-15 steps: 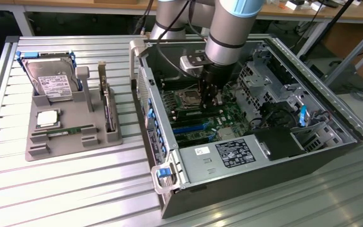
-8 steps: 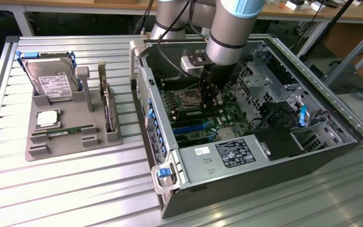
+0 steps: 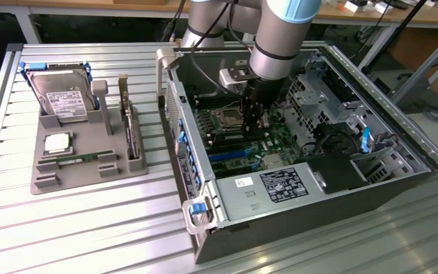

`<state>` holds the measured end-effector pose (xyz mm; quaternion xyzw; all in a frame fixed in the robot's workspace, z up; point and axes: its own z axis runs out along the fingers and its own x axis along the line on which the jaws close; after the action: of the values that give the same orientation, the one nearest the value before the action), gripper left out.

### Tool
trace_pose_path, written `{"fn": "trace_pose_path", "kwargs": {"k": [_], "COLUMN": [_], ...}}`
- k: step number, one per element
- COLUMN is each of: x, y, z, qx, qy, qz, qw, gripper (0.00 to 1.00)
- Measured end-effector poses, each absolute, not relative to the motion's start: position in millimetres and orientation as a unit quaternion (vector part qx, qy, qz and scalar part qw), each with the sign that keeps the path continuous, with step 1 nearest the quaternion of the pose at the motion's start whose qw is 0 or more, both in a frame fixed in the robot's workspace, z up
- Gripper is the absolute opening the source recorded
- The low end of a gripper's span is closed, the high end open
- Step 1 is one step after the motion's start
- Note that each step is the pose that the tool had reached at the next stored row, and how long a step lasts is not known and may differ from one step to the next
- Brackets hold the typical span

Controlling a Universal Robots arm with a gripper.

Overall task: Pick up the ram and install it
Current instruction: 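Insert the ram into the slot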

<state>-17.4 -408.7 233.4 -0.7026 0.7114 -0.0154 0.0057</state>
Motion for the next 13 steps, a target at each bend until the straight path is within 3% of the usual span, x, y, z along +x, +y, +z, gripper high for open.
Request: {"fn": "trace_pose_path", "kwargs": {"k": [8,10,13], "x": [-17,-17,-17], "y": [-410,-410,-408], "z": [230,230,249], "qx": [-0.703,-0.703,-0.703], "qy": [0.711,0.711,0.711], "qz": [-0.015,-0.015,-0.015], "qw": [0.005,0.005,0.005], "gripper": [0.13,0.20,0.20]}}
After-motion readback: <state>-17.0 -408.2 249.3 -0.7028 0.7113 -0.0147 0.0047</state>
